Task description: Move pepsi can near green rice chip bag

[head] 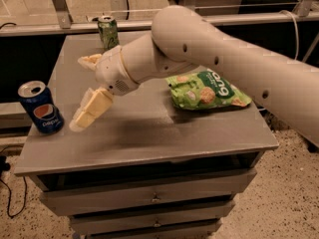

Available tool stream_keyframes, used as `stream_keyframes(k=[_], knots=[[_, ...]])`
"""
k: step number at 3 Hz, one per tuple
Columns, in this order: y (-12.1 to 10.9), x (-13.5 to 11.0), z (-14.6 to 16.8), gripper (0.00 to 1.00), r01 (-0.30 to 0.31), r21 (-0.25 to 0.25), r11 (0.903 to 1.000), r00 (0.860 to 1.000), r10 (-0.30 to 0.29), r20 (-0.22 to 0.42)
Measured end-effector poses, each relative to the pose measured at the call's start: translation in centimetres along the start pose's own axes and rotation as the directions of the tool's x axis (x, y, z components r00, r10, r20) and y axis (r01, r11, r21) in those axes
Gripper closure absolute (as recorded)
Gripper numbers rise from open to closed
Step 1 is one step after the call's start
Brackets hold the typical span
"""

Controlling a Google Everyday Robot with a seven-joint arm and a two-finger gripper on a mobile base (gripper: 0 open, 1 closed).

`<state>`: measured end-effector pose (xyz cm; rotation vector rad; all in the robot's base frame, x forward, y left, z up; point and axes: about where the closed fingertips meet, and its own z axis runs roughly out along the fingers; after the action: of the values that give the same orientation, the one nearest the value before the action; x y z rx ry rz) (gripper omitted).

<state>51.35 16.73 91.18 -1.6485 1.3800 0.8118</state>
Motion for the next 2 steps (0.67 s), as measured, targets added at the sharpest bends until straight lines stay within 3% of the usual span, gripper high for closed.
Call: stream_keyframes(k=[2], knots=[[-1.5, 0.8, 7.1, 0.0, -0.031, -0.029, 0.9991, 0.993, 0.034, 0.113]])
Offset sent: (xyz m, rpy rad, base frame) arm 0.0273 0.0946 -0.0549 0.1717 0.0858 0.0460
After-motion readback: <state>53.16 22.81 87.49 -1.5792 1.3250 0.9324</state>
